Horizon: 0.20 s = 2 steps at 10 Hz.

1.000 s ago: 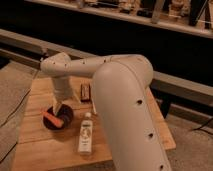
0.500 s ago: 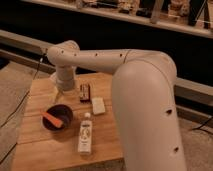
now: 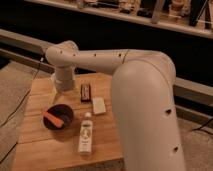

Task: Drag the ceramic bowl in a circle

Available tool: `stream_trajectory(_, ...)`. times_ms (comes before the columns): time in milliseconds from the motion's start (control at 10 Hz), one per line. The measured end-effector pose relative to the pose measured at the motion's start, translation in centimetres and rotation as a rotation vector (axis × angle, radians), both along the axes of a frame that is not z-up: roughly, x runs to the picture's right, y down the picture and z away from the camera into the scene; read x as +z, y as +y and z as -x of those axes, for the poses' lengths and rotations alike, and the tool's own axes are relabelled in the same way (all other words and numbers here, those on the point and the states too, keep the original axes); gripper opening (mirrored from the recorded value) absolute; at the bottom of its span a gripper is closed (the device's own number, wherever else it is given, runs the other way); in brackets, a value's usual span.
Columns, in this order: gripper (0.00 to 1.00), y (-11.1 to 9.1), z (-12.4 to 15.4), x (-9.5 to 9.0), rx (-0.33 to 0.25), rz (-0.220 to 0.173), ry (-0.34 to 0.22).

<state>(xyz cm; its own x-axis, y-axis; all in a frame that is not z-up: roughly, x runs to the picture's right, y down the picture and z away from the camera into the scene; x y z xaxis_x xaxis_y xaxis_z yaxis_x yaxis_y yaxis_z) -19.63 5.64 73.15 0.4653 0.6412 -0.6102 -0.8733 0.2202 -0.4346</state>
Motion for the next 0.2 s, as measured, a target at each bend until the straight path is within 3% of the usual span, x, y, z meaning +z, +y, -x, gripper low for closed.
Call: stream_trajectory(200,0.80,0.04,0.00,0.02,-0.001,0.001,0.000)
